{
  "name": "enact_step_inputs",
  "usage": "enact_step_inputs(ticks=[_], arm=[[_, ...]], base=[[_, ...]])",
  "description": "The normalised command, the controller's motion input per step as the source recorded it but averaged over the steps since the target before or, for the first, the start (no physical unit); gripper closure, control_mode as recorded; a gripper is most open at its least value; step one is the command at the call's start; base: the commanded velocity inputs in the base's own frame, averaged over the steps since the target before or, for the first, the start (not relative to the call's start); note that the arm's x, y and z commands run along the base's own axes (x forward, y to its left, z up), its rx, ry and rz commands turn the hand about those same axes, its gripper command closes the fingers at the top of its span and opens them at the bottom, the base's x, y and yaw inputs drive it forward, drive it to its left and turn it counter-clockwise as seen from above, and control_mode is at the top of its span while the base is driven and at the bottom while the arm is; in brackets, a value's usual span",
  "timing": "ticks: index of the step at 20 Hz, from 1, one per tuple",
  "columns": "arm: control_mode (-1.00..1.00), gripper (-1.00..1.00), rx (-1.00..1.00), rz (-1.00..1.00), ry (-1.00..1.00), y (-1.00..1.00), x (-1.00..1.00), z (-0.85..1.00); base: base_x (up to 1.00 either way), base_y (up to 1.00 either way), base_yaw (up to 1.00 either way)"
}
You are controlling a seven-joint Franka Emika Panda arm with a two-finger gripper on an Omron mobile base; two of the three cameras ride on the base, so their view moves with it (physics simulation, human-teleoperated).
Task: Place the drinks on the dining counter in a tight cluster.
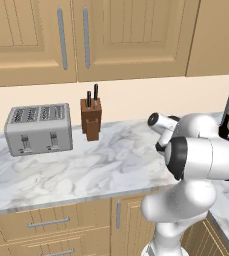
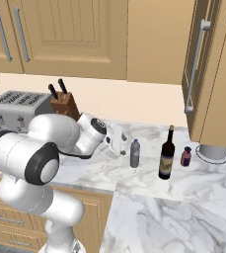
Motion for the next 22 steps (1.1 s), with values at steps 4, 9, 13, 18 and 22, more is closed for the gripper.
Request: enact_step_inputs(ticks=[4,9,13,18,22], arm=[[-1.0,-1.0,-0.05,0.0,0.06,-0.08,0.08,-0.04],[-1.0,-1.0,-0.02,-0.01,0.07,-0.22,0.0,-0.08],[-1.0,-1.0,-0.02,-0.01,0.07,-0.13,0.0,0.0],[-1.0,-1.0,-0.01,-0.01,0.05,-0.13,0.0,0.0],[-1.0,-1.0,0.0,-0.01,0.06,-0.02,0.0,-0.02]], base=[[0.0,0.0,0.0],[0.0,0.0,0.0],[0.0,0.0,0.0],[0.0,0.0,0.0],[0.0,0.0,0.0]])
